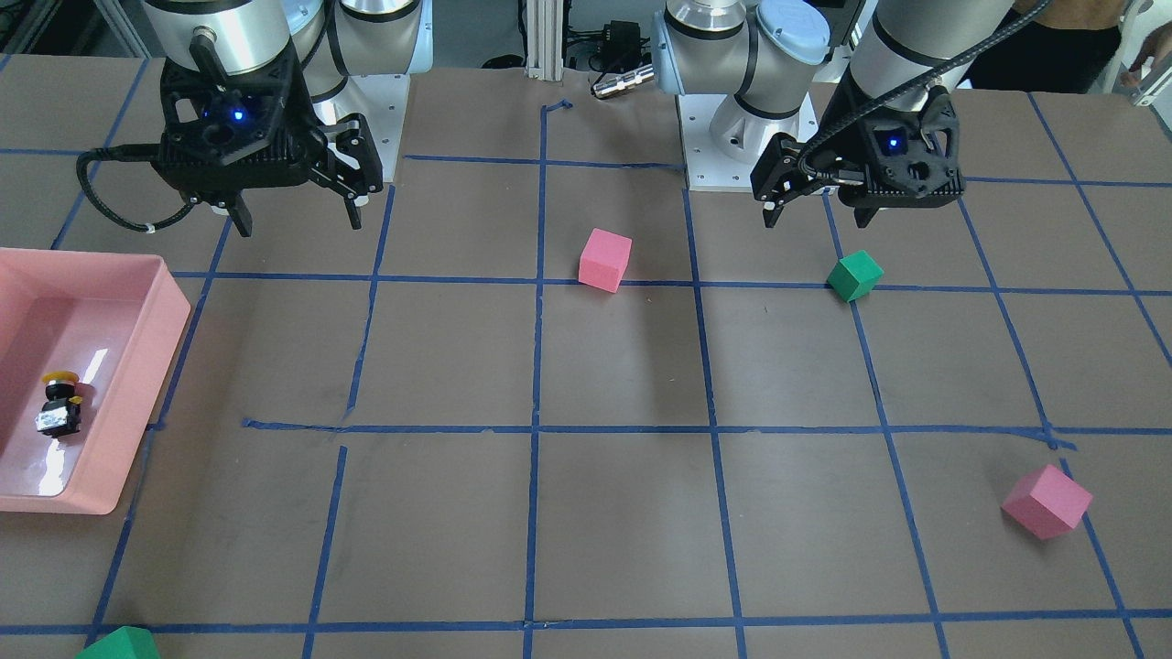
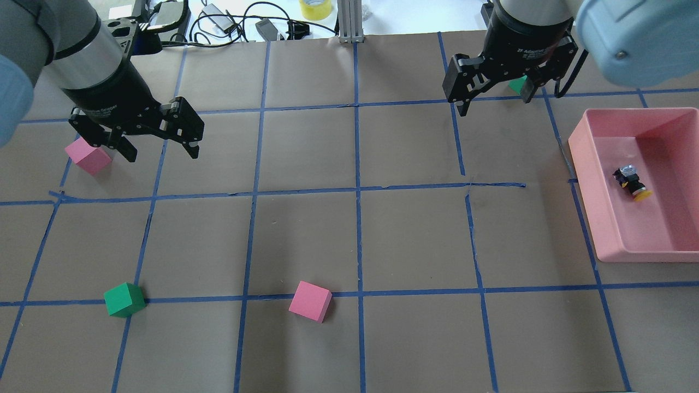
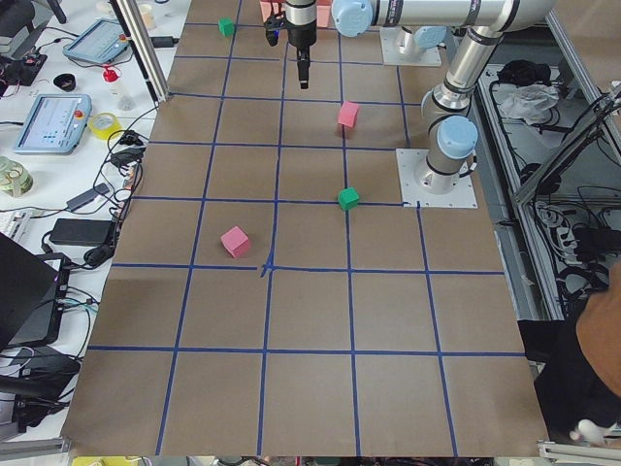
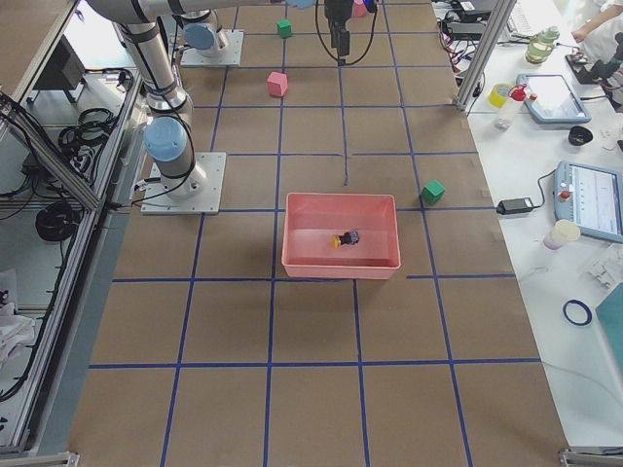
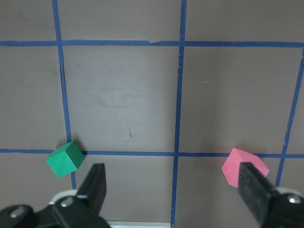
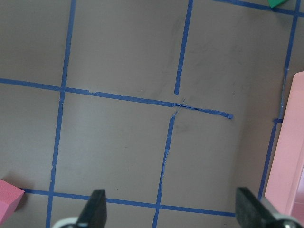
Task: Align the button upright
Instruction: 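Move the right gripper over the pink bin toward the yellow-capped button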
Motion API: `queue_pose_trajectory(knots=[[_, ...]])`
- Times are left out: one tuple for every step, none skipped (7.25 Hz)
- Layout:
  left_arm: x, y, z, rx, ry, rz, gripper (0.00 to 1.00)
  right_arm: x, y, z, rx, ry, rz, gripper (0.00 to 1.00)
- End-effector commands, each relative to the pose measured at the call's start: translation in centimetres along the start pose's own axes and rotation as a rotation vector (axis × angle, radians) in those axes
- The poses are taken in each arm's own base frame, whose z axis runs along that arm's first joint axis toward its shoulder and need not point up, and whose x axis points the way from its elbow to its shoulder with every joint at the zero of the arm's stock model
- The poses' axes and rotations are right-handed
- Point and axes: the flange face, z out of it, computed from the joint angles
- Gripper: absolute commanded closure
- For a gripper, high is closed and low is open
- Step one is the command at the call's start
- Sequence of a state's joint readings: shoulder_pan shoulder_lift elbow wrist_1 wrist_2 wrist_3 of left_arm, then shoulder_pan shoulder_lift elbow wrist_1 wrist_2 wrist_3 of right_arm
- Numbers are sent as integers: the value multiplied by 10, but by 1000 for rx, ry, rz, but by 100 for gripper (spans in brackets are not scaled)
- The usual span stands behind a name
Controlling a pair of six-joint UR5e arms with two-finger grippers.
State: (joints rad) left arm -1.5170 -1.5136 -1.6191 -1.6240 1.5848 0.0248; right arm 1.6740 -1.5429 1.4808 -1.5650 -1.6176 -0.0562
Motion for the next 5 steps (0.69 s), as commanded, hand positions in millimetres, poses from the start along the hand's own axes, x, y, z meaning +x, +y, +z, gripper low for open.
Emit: queue_pose_trajectory(knots=[[0,2,1,-14,1,0,0,3,-2,1,5,0,-3,3],[0,2,3,-18,1,-1,0,22,-8,-1,35,6,21,0],[0,3,4,-22,1,-1,0,55,-11,2,22,10,74,0],[0,3,4,-22,2,-1,0,89,-15,10,13,3,78,0],[0,3,4,-22,1,-3,0,135,-15,16,7,7,11,0]])
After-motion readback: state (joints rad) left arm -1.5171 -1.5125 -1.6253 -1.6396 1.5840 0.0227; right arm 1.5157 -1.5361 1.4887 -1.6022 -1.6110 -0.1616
